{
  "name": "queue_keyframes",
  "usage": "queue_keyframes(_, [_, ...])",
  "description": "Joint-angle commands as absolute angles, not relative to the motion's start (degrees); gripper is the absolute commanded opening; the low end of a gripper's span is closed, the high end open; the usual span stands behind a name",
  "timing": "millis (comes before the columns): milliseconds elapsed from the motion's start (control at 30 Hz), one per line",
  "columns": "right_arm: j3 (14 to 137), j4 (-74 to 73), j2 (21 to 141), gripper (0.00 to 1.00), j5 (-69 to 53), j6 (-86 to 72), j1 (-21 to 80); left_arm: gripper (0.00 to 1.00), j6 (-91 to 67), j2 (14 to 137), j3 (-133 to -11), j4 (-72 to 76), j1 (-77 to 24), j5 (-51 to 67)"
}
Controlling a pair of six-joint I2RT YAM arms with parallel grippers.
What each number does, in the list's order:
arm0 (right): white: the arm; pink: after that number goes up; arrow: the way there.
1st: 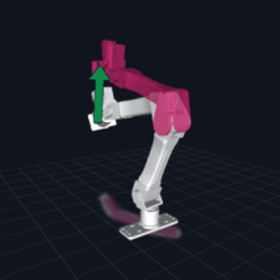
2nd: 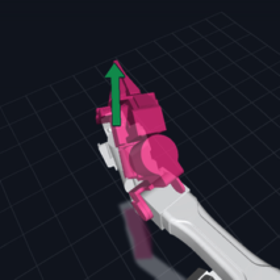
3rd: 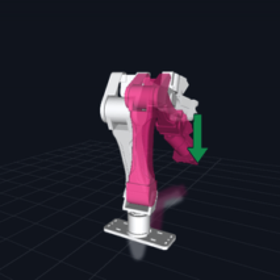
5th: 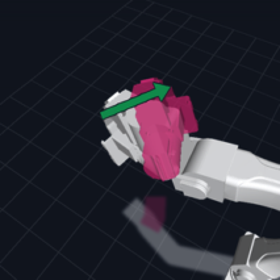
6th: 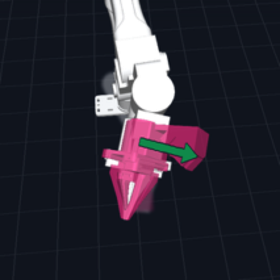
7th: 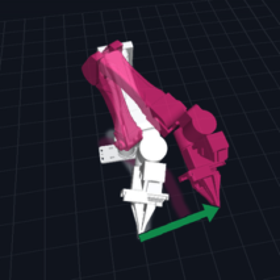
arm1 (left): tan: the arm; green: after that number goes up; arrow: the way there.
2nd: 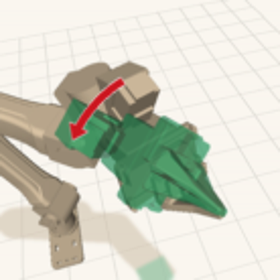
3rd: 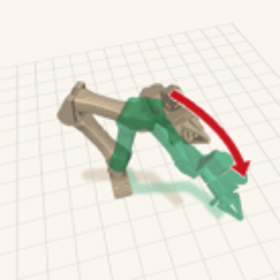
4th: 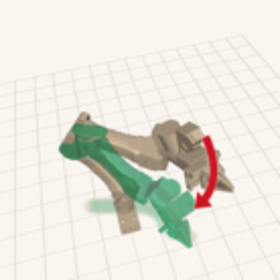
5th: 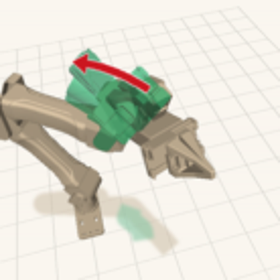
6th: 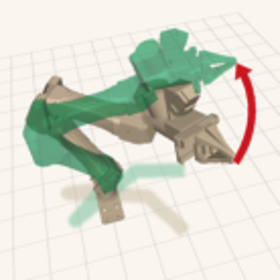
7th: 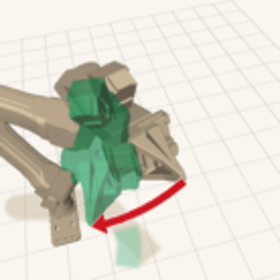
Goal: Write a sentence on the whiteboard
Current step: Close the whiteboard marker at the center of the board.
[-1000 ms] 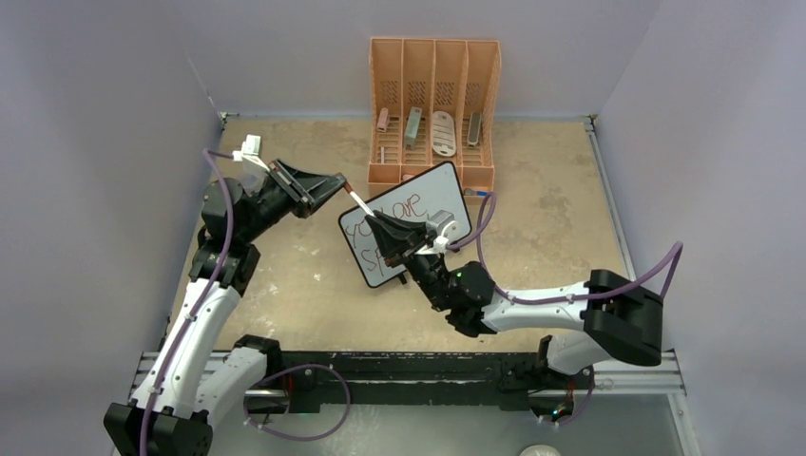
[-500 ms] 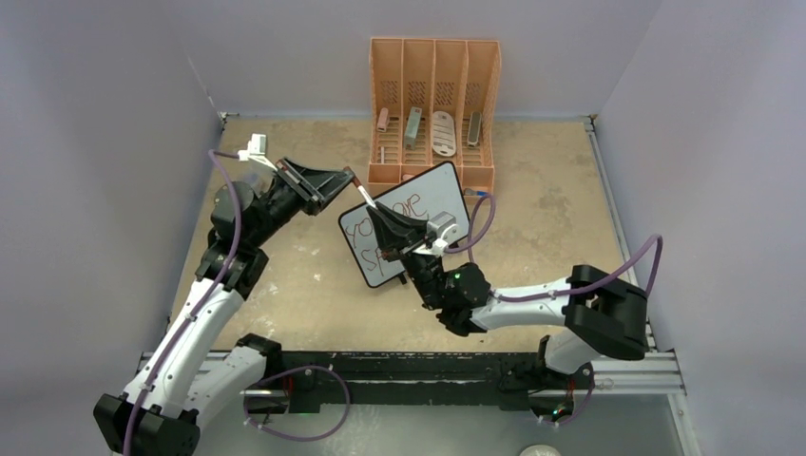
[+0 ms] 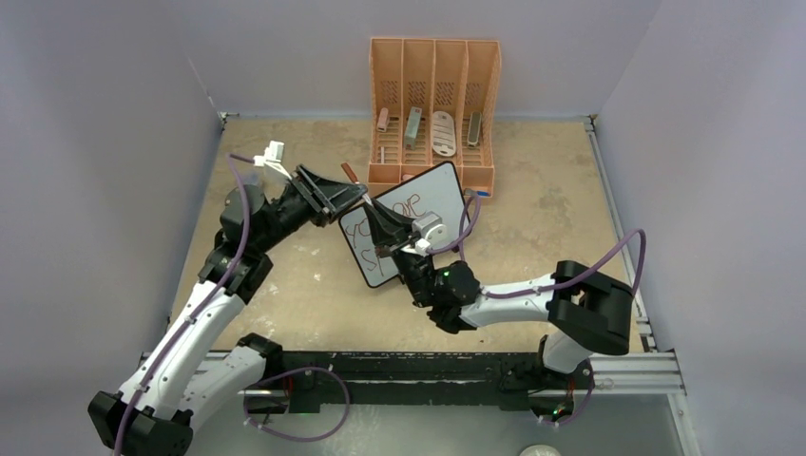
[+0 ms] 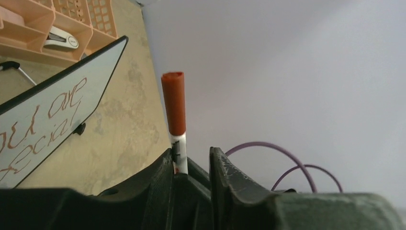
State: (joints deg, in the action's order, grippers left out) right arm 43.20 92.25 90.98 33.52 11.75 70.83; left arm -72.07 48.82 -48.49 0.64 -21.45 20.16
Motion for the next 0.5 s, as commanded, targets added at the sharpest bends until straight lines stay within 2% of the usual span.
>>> queue_keyframes(0, [45.2,104.9,90.7,0.00,34.3,14.3,70.7,0.36,-70.5,47.0,-50.9,0.2,-22.8,24.2])
queue_keyframes(100, [44.8,104.9,90.4,0.00,34.4,14.3,70.7,0.48,-69.2,46.8,-52.4,-3.2,-22.8,22.5])
queue_keyframes(200, [44.2,105.1,90.1,0.00,34.6,14.2,70.6,0.55,-67.3,47.0,-55.0,-7.2,-22.8,19.3])
queue_keyframes(467, [43.3,105.3,89.1,0.00,34.9,14.1,70.6,0.57,-63.3,52.0,-63.1,-14.9,-22.7,15.3])
